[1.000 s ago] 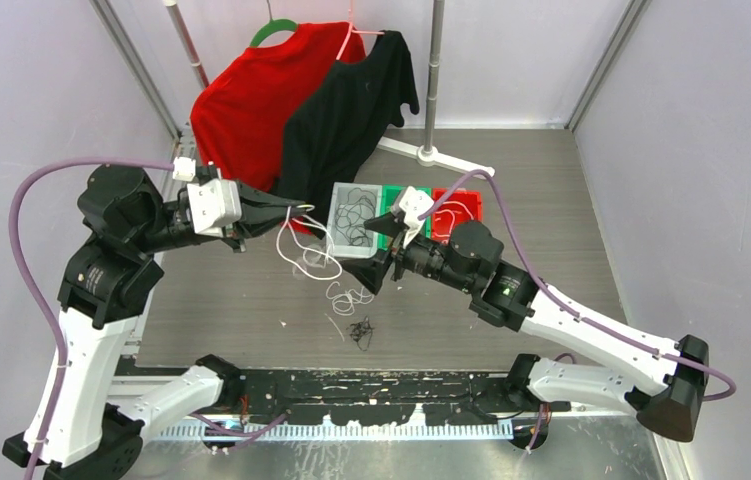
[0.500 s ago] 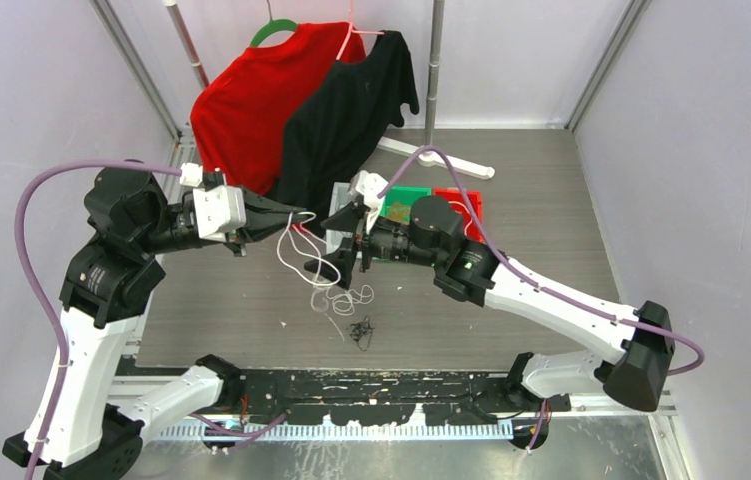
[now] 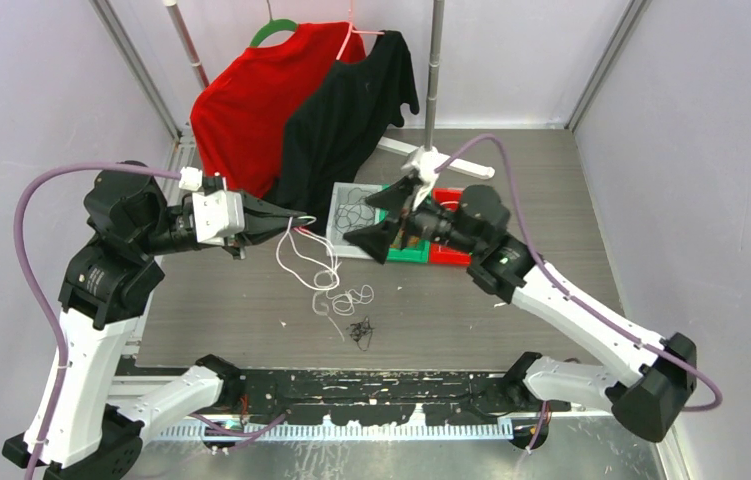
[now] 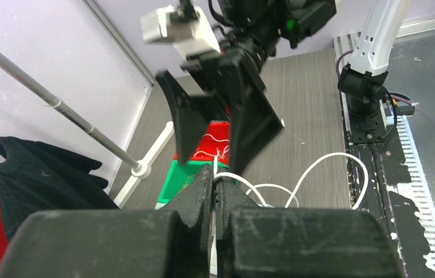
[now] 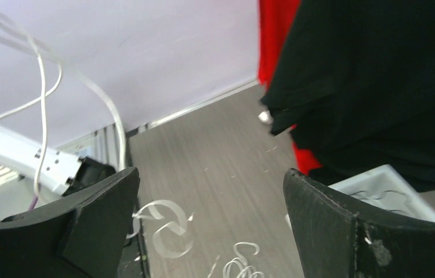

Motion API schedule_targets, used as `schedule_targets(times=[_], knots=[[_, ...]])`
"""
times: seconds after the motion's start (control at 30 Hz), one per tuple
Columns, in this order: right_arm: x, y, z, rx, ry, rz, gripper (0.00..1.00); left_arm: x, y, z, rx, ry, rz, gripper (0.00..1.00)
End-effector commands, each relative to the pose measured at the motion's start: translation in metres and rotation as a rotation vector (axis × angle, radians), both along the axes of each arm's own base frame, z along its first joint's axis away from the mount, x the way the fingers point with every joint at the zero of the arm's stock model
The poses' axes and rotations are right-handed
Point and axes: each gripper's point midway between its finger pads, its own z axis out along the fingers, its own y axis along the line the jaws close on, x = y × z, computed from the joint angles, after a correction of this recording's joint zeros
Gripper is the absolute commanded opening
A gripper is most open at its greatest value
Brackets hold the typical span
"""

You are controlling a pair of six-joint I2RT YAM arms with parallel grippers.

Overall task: Untangle the cables
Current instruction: Untie the cable, then place the cable in the bin.

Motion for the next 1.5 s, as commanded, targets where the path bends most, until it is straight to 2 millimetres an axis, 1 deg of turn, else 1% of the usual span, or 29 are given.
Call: schedule_targets(times=[0.0, 0.1, 0.2, 0.33, 0.4, 0.43, 0.5, 0.53, 0.6, 0.67, 0.8, 0.87, 0.97, 1.03, 1.1, 1.13, 1.17, 1.2, 1.27, 1.3, 1.33, 1.4, 1.47], knots=[[-0.009, -0.027, 0.043, 0.081, -0.070, 0.036, 1.00, -0.012, 0.002, 0.010, -0.010, -0.046, -0.034, 0.00], [-0.026, -0.026, 0.051, 0.080, -0.093, 0.125, 1.00, -0.013, 0.002, 0.011, -0.011, -0.049, -0.038, 0.00], [-0.045, -0.020, 0.064, 0.131, -0.086, 0.250, 1.00, -0.013, 0.002, 0.012, -0.012, -0.045, -0.043, 0.00], [-0.059, -0.011, 0.087, 0.228, -0.038, 0.370, 1.00, -0.013, 0.002, 0.011, -0.012, -0.043, -0.041, 0.00], [-0.064, -0.003, 0.092, 0.232, -0.023, 0.408, 1.00, -0.012, 0.002, 0.010, -0.010, -0.044, -0.038, 0.00], [-0.066, 0.001, 0.092, 0.220, -0.022, 0.414, 1.00, -0.012, 0.002, 0.009, -0.008, -0.045, -0.038, 0.00], [-0.065, 0.013, 0.082, 0.160, -0.019, 0.386, 1.00, -0.011, 0.002, 0.008, -0.006, -0.045, -0.036, 0.00], [-0.061, 0.019, 0.074, 0.118, -0.007, 0.358, 1.00, -0.011, 0.002, 0.008, -0.007, -0.047, -0.037, 0.00], [-0.052, 0.030, 0.057, 0.035, 0.014, 0.291, 1.00, -0.011, 0.001, 0.009, -0.007, -0.046, -0.039, 0.00], [-0.042, 0.036, 0.044, -0.022, 0.026, 0.229, 1.00, -0.012, 0.002, 0.010, -0.009, -0.050, -0.041, 0.00], [-0.020, 0.042, 0.022, -0.093, 0.026, 0.107, 1.00, -0.013, 0.002, 0.013, -0.013, -0.053, -0.040, 0.00], [-0.012, 0.043, 0.012, -0.120, 0.030, 0.081, 0.96, -0.015, 0.003, 0.014, -0.016, -0.054, -0.043, 0.00], [-0.004, 0.045, 0.000, -0.147, 0.029, 0.053, 0.93, -0.018, 0.003, 0.016, -0.020, -0.052, -0.052, 0.00], [-0.005, 0.046, -0.002, -0.142, 0.020, 0.061, 0.90, -0.020, 0.003, 0.017, -0.024, -0.048, -0.055, 0.00], [-0.007, 0.045, 0.001, -0.120, 0.007, 0.066, 0.84, -0.020, 0.003, 0.018, -0.025, -0.043, -0.058, 0.00], [-0.008, 0.045, 0.004, -0.107, 0.001, 0.067, 0.80, -0.021, 0.003, 0.017, -0.026, -0.039, -0.061, 0.00], [-0.008, 0.045, 0.006, -0.096, -0.001, 0.067, 0.74, -0.021, 0.002, 0.018, -0.026, -0.038, -0.063, 0.00], [-0.009, 0.044, 0.011, -0.081, -0.006, 0.072, 0.62, -0.021, 0.002, 0.018, -0.028, -0.034, -0.065, 0.00], [-0.015, 0.044, 0.019, -0.053, -0.013, 0.108, 0.25, -0.020, 0.001, 0.017, -0.033, -0.023, -0.066, 0.00], [-0.017, 0.042, 0.024, -0.034, -0.019, 0.116, 0.10, -0.019, 0.000, 0.017, -0.037, -0.019, -0.066, 0.00], [-0.019, 0.040, 0.030, -0.015, -0.028, 0.116, 0.02, -0.016, -0.001, 0.016, -0.042, -0.017, -0.063, 0.00], [-0.017, 0.032, 0.036, 0.015, -0.043, 0.094, 0.01, -0.009, -0.003, 0.012, -0.043, -0.001, -0.051, 0.01], [-0.011, 0.020, 0.045, 0.047, -0.053, 0.053, 0.01, 0.002, -0.006, 0.005, -0.037, 0.026, -0.028, 0.05]])
